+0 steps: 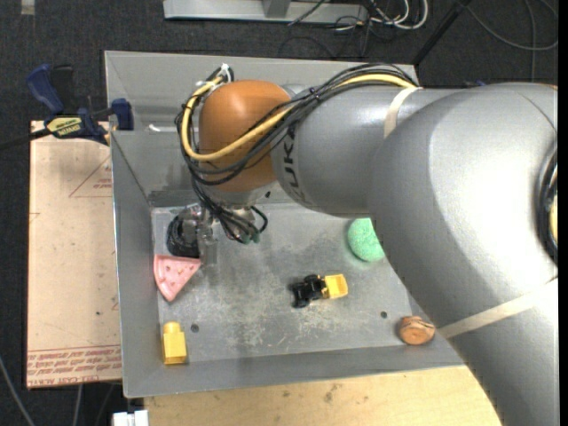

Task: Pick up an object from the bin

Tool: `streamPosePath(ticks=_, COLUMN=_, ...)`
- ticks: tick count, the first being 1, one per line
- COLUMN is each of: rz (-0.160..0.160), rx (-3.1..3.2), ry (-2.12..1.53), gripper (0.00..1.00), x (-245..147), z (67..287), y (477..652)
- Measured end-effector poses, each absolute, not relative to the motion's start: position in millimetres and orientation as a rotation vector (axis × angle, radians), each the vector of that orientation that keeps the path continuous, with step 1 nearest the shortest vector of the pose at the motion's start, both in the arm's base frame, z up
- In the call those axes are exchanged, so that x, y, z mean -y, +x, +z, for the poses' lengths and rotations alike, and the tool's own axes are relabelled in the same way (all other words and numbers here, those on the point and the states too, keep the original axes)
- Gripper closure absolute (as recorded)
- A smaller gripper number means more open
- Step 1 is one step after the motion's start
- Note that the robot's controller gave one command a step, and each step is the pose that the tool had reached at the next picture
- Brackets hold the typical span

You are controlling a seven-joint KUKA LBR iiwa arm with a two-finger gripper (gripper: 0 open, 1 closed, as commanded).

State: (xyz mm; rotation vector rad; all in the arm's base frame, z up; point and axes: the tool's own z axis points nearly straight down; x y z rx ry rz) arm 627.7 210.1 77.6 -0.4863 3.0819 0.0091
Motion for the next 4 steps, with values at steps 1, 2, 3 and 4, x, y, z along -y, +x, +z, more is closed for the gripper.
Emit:
streamPosePath(ticks=1, rz=0.001, rx=-3.1, ry=-0.531, gripper=1.0, x=-209, z=113, y=615.9)
streamPosePath(ticks=2, rz=0.002, rx=-3.064, ry=-0.685, gripper=1.0, x=-205, z=155, y=598.2)
streamPosePath(ticks=3, rz=0.0, rx=-3.064, ry=-0.721, gripper=1.0, x=-203, z=168, y=592.2)
streamPosePath(ticks=4, rz=0.002, rx=-3.033, ry=-0.774, gripper=1.0, x=-202, z=196, y=596.0)
